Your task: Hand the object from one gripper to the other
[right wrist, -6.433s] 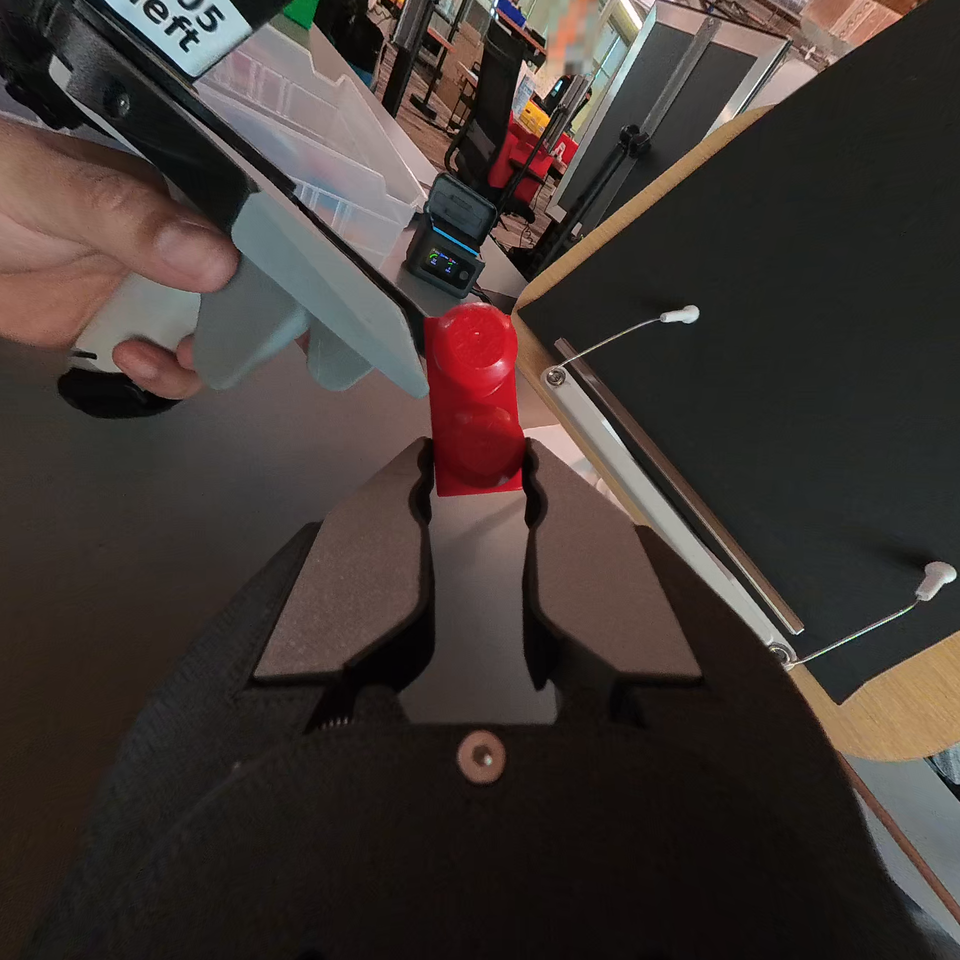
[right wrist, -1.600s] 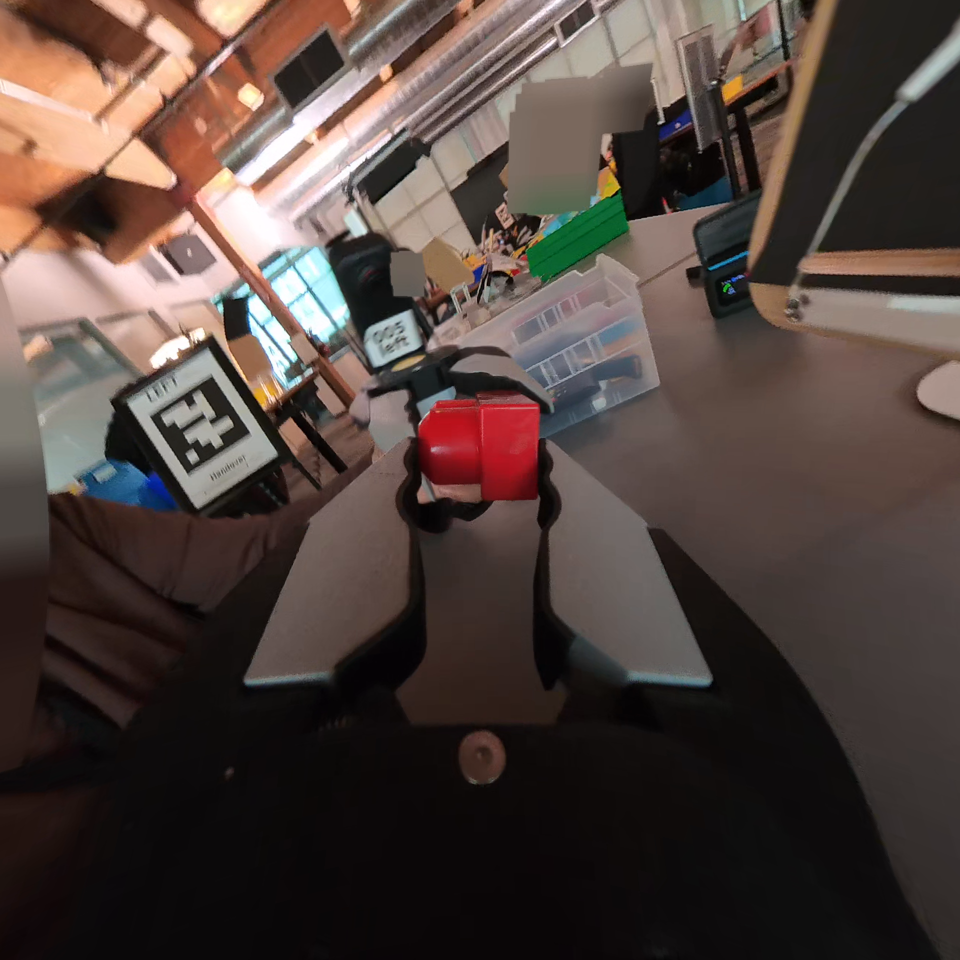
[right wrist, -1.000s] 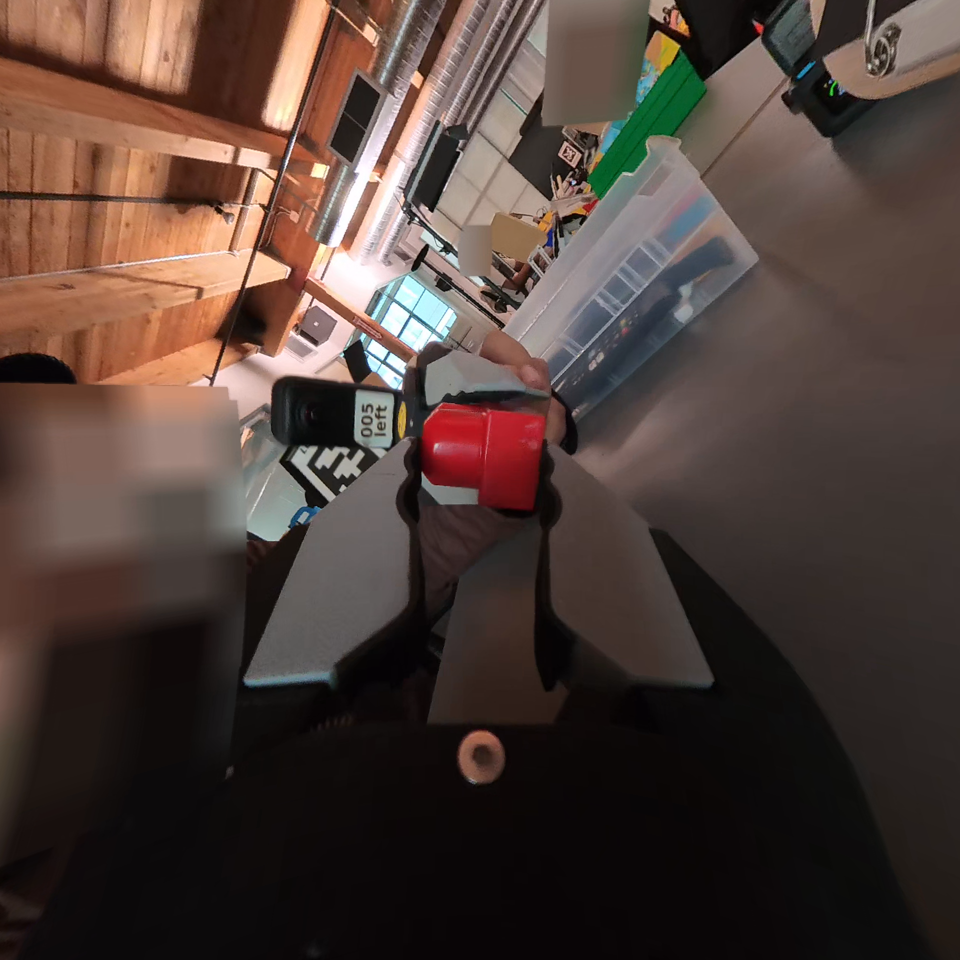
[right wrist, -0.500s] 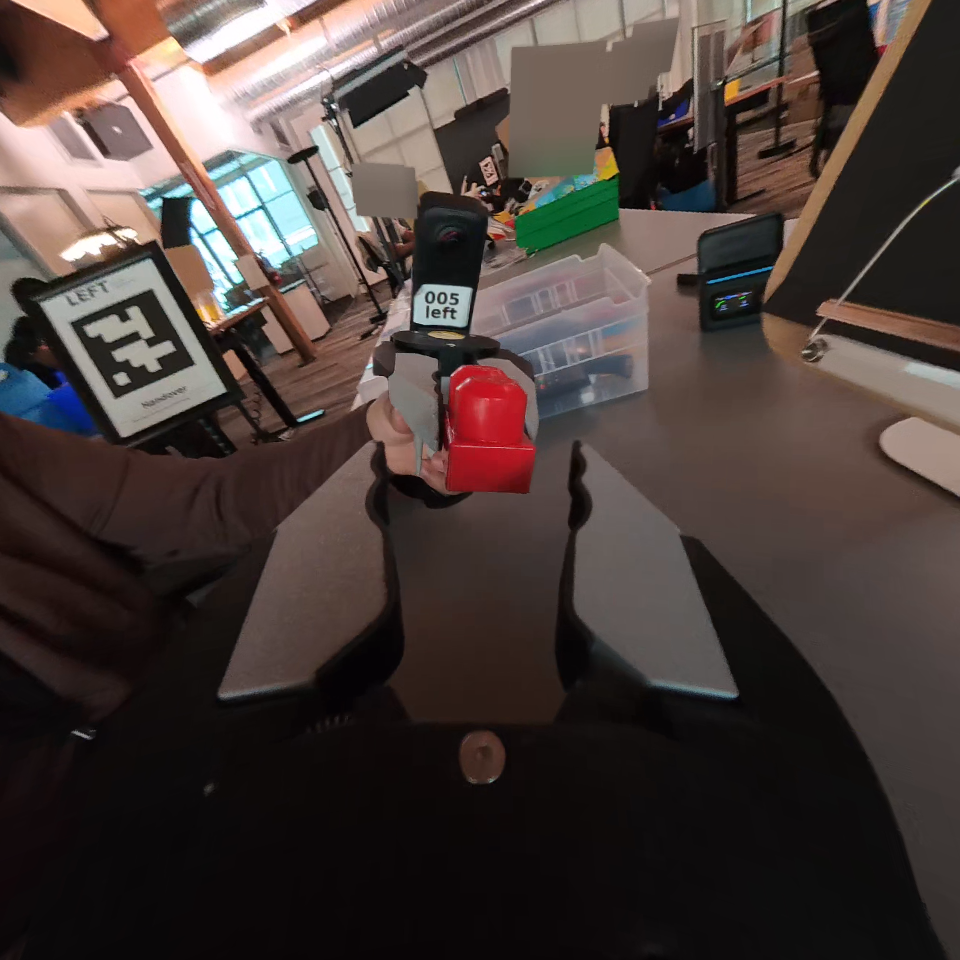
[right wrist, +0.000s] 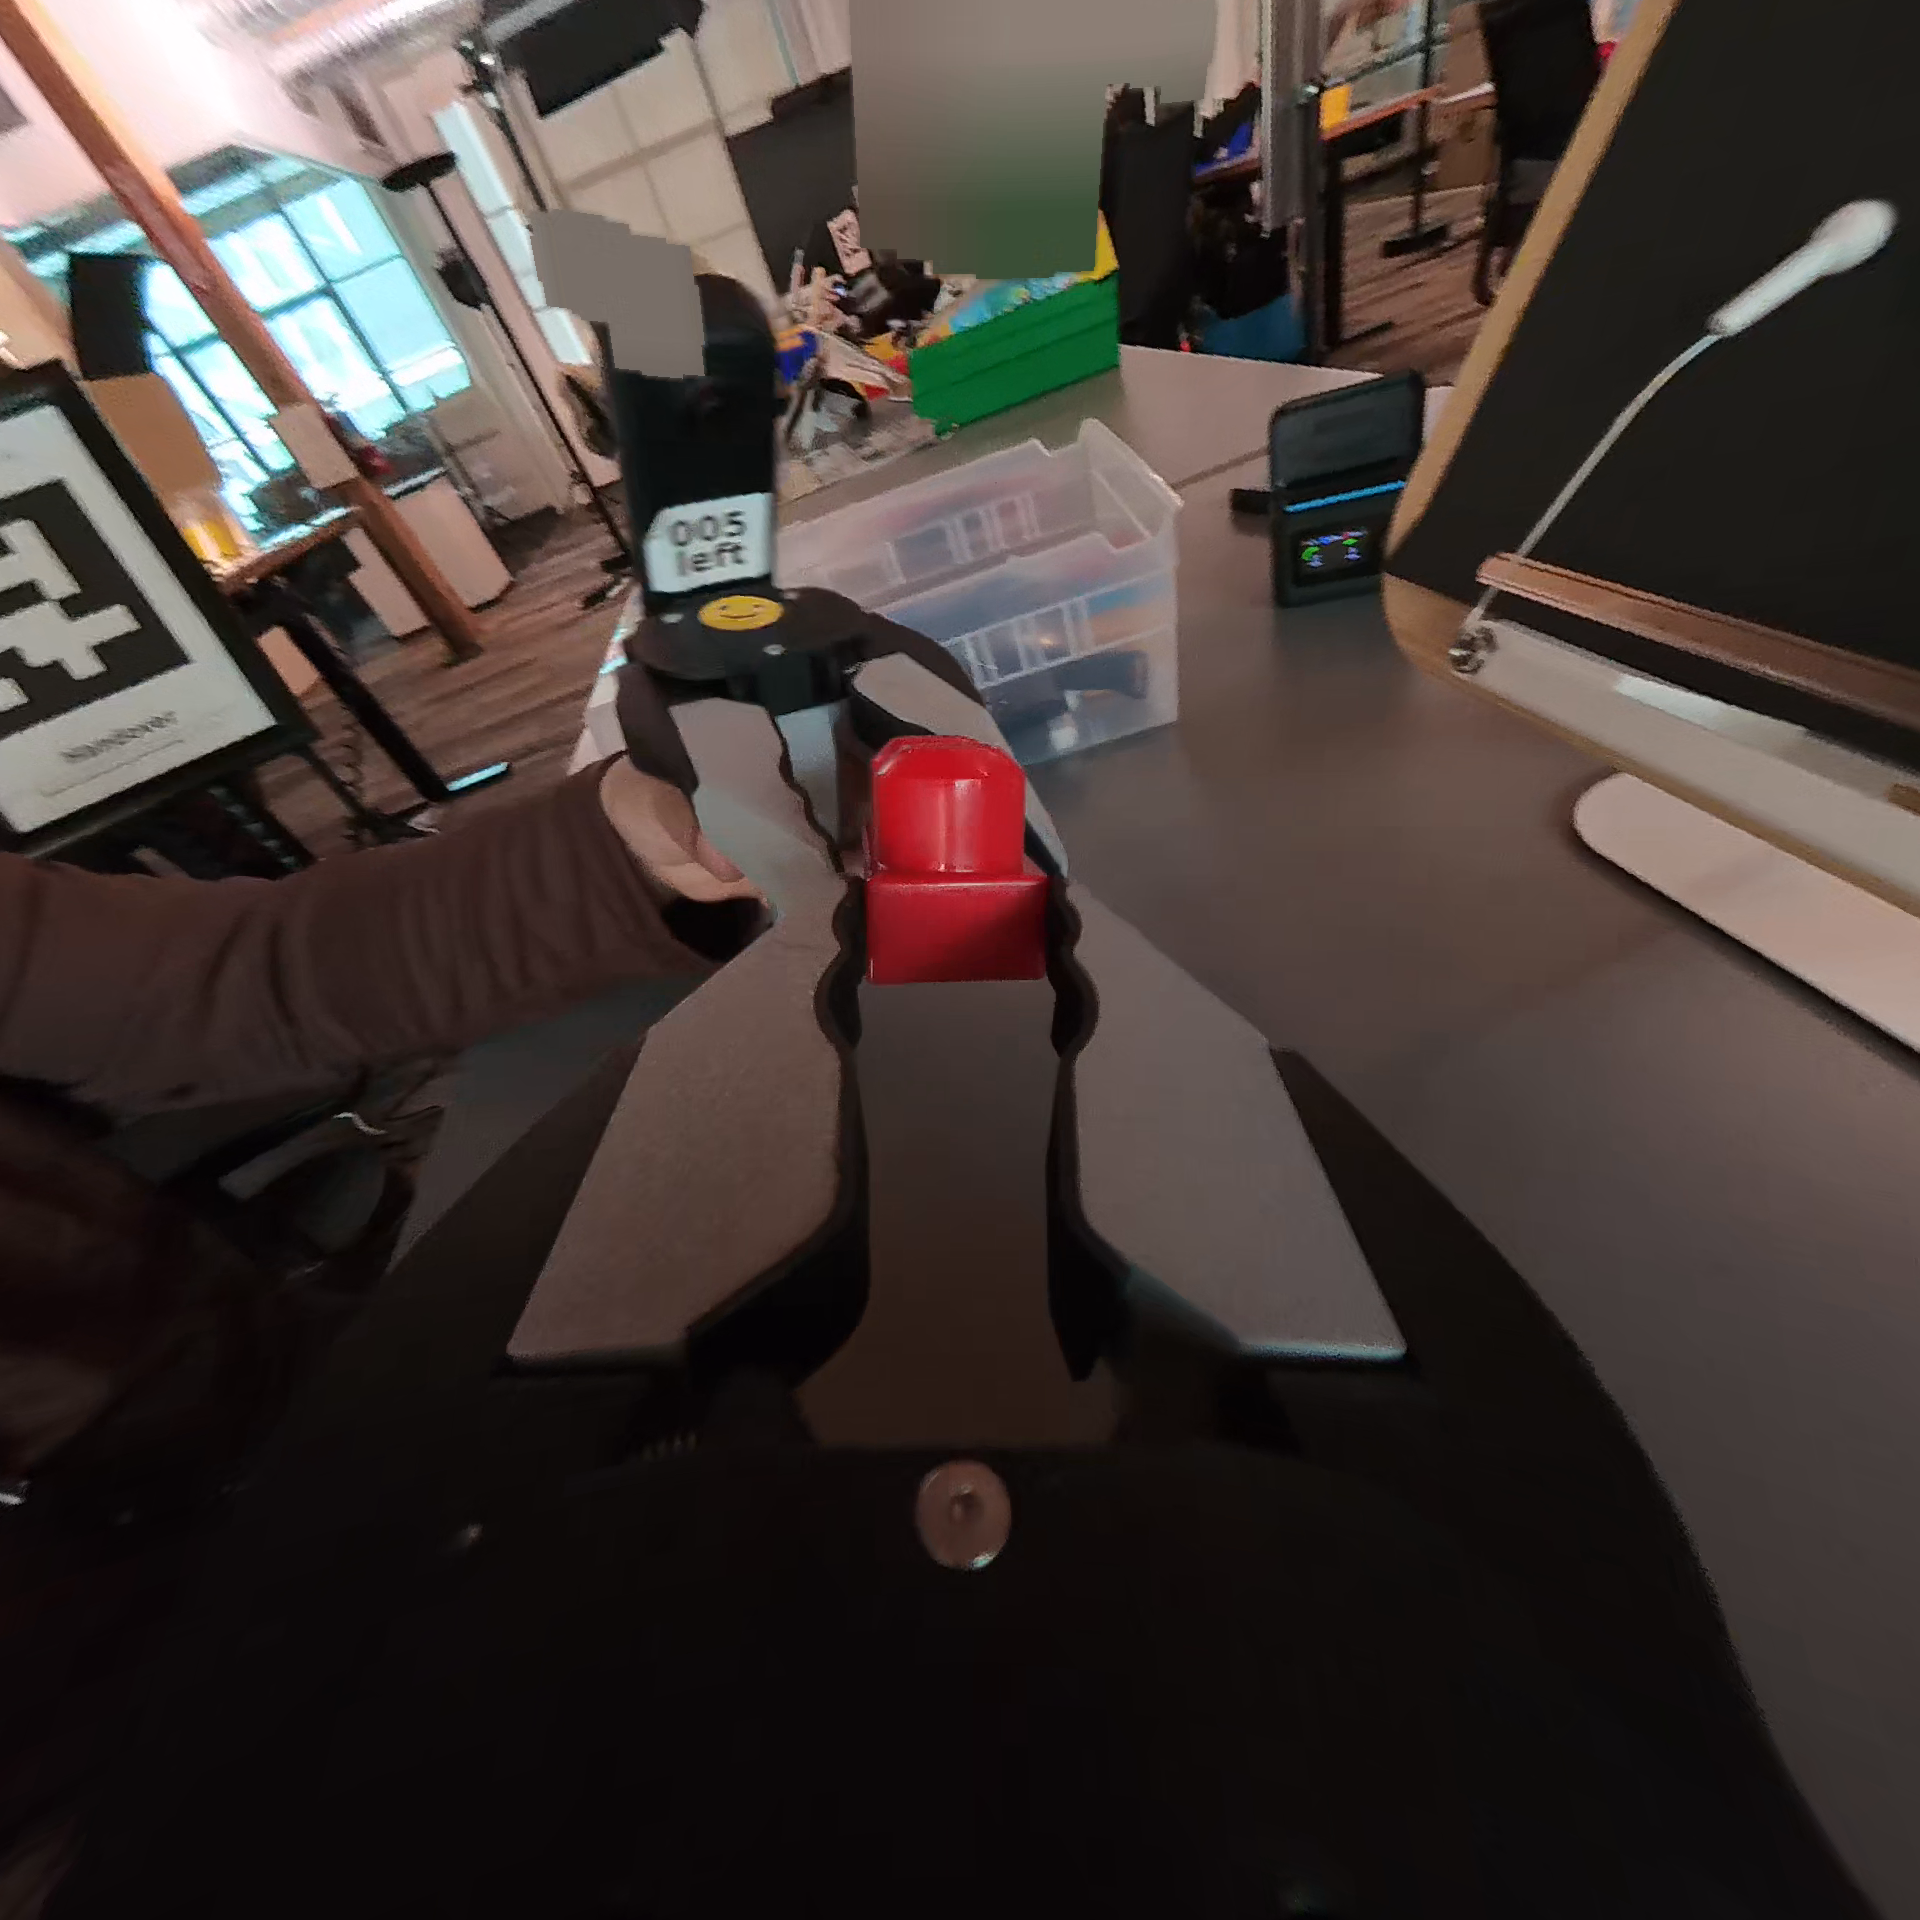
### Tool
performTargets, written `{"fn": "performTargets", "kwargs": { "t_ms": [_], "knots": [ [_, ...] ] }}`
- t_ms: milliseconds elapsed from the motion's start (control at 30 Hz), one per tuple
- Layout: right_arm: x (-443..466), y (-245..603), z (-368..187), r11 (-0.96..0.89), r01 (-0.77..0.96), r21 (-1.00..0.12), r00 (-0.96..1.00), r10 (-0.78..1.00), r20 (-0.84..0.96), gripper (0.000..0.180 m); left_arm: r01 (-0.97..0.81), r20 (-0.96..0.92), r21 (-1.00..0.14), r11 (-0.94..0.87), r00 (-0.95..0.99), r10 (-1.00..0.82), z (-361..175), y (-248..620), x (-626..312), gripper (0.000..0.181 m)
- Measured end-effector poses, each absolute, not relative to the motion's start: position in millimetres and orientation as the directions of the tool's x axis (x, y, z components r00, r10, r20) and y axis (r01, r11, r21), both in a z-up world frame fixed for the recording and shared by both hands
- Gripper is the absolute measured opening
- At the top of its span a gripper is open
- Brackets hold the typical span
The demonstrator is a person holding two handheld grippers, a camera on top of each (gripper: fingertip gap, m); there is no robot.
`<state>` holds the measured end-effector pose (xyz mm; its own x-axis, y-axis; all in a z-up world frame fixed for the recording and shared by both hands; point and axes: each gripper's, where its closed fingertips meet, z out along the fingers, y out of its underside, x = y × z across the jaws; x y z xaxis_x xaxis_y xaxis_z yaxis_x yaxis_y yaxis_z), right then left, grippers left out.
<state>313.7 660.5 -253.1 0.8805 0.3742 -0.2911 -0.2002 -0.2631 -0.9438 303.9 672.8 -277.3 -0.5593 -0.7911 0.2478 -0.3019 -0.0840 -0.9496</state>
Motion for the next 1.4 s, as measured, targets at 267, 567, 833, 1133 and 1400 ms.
{"fn": "performTargets", "kwargs": {
  "t_ms": [267,567,833,1133,1400],
  "knots": [
    [336.4,661.1,-284.6,-0.417,-0.3,-0.858,0.881,0.224,-0.417,0.031,-0.175,-0.335,-0.892,0.416,-0.36,-0.87,-297.5,685.8,319.3,0.069],
    [308.2,667.4,-279.7,-0.429,-0.299,-0.853,0.837,0.312,-0.45,0.032,-0.137,-0.596,-0.749,0.648,-0.29,-0.749,-306.0,684.1,322.4,0.049],
    [330.9,665.2,-248.2,-0.224,-0.265,-0.938,0.914,0.252,-0.319,0.056,-0.288,0.108,-0.957,0.042,-0.485,-0.868,-295.6,666.1,316.4,0.049],
    [303.3,660.5,-246.1,-0.226,-0.144,-0.963,0.891,0.394,-0.225,0.069,-0.565,0.65,-0.76,-0.322,-0.647,-0.398,-276.6,632.8,283.9,0.049],
    [286.1,657.0,-257.9,-0.318,-0.126,-0.94,0.839,0.472,-0.272,0.032,-0.62,0.643,-0.759,-0.2,-0.667,-0.376,-292.0,608.8,273.4,0.048]
  ]
}}
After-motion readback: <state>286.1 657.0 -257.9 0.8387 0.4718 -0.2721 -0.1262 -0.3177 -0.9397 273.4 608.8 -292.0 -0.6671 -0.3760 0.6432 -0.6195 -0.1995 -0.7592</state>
